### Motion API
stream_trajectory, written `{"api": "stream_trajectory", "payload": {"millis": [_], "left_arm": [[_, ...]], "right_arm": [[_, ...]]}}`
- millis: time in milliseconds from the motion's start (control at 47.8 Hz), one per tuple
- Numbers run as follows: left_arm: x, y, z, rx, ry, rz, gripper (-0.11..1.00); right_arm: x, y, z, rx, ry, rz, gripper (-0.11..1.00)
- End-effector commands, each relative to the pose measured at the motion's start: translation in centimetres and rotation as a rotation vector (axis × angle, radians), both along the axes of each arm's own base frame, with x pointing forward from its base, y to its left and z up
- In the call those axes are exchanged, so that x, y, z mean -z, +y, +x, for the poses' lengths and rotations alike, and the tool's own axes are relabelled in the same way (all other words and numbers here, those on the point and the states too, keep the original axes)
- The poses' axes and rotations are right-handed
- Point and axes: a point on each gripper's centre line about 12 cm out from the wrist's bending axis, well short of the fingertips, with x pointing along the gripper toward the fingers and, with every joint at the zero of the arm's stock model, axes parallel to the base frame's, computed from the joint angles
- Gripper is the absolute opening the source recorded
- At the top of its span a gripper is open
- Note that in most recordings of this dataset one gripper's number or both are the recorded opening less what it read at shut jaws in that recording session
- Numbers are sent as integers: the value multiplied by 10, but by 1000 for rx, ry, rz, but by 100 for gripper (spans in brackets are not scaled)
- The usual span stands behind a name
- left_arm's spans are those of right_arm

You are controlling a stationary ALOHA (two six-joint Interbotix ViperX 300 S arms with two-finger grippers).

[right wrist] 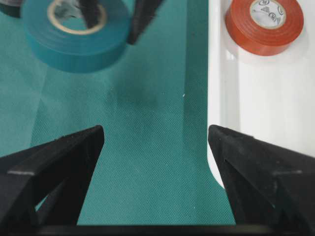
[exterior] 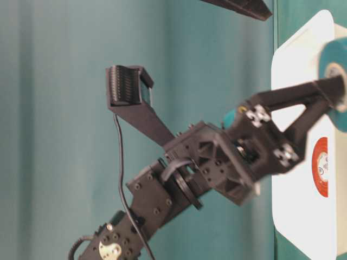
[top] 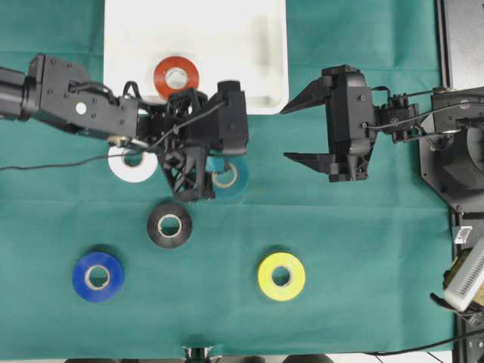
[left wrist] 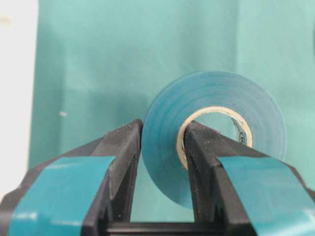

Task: Put the tape alternately from left to right into the white case.
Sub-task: 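Carry the teal roll up into the white tray beside the red roll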

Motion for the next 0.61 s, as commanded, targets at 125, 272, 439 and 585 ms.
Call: {"api": "stream_trajectory", "payload": {"millis": [125, 272, 439, 585], "left_arm": [[-31, 24, 14, -45, -87, 9, 25], [-33, 43, 18, -72, -96, 22, 25], [-30, 64, 22, -91, -97, 48, 25], [-25, 81, 24, -124, -89, 51, 25]], "right_arm": [[-5, 1, 2, -2, -21, 4, 66], [-3, 1, 3, -2, -16, 4, 66], [-1, 1, 5, -6, -19, 7, 66], [-1, 1, 6, -7, -23, 9, 66]]}}
